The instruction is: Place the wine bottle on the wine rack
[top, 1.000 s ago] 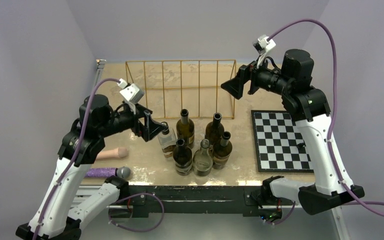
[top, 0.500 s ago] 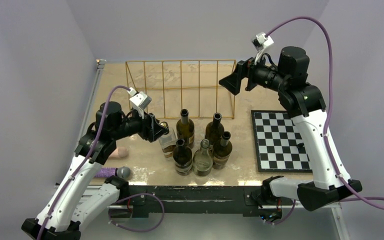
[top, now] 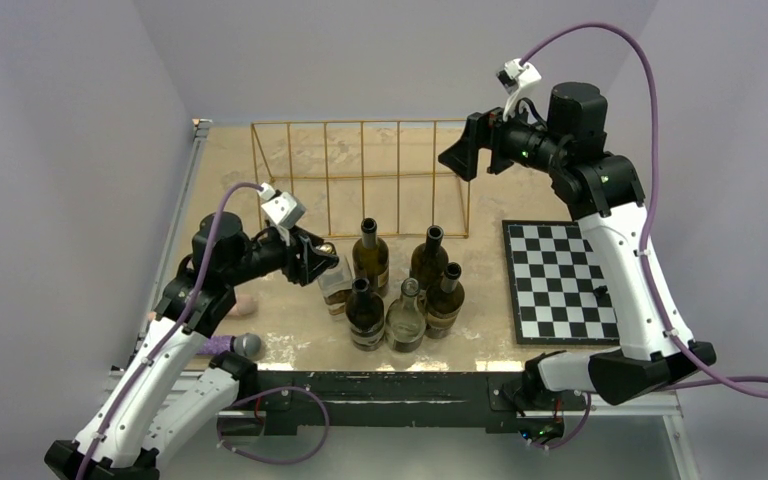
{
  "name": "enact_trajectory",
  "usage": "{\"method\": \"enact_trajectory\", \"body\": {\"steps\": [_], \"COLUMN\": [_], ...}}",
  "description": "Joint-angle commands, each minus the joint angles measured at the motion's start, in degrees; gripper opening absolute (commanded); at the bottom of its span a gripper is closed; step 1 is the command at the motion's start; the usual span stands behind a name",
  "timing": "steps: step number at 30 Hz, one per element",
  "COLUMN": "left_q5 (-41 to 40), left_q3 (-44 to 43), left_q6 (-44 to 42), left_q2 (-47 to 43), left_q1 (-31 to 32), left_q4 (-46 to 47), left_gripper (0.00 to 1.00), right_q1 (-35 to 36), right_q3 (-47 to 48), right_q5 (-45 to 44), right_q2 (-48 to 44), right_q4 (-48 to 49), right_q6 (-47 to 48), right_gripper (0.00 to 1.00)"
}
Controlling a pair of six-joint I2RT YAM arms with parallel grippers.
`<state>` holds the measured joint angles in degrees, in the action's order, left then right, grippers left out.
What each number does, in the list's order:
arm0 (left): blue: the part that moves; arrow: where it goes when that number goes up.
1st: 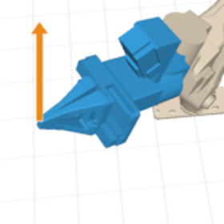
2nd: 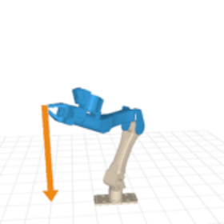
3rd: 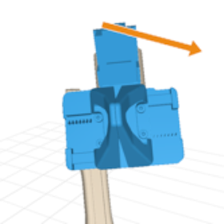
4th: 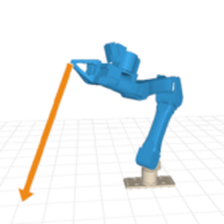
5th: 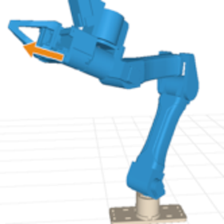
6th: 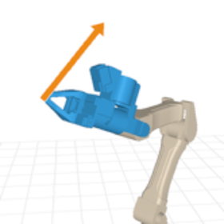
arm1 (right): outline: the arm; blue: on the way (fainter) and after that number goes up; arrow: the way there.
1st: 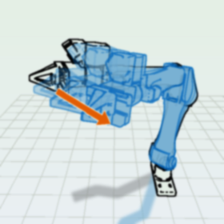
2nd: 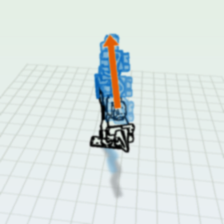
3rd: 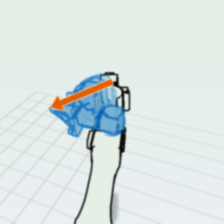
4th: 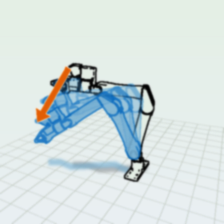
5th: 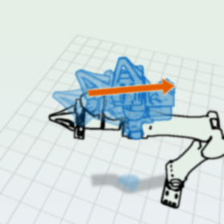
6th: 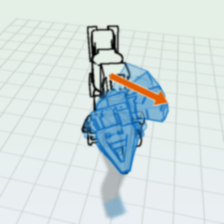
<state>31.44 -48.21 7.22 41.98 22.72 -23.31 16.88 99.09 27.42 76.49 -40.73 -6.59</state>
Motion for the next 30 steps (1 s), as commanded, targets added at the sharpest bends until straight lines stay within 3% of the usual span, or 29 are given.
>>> {"method": "enact_trajectory", "body": {"steps": [1,4,11,15,19,20,30], "left_q5": [0.97,1.51,0.82,-0.65,-2.91,-4.2,-23.19], "left_q3": [3.11,4.49,6.54,6.1,4.43,3.91,-2.22], "left_q6": [-2.05,-1.95,-0.73,-0.83,-2.81,-3.28,-3.03], "left_q2": [-1.29,-1.45,-1.76,-1.76,-1.71,-1.79,-3.87], "left_q1": [0.67,1.32,2.32,2.59,2.59,2.59,2.59], "left_q4": [4.55,4.93,8.14,9.15,7.66,6.86,3.28], "left_gripper": [0.62,0.63,0.47,0.3,0.03,0.0,0.0], "right_q1": [0.09,0.13,0.11,0.1,0.12,0.15,0.1], "right_q3": [2.83,3.3,2.81,2.18,1.32,1.22,-0.58], "right_q5": [-2.47,-2.58,-3.96,-4.53,-5.23,-5.38,-7.29], "right_q2": [-1.11,-0.85,-1.31,-1.94,-2.71,-2.81,-4.35], "right_q4": [-1.04,-1.17,-1.25,-0.8,0.0,0.15,1.92], "right_q6": [1.23,0.8,0.37,-0.06,-0.31,-0.36,-0.57], "right_gripper": [0.98,0.98,0.98,0.98,0.98,0.98,0.98]}}
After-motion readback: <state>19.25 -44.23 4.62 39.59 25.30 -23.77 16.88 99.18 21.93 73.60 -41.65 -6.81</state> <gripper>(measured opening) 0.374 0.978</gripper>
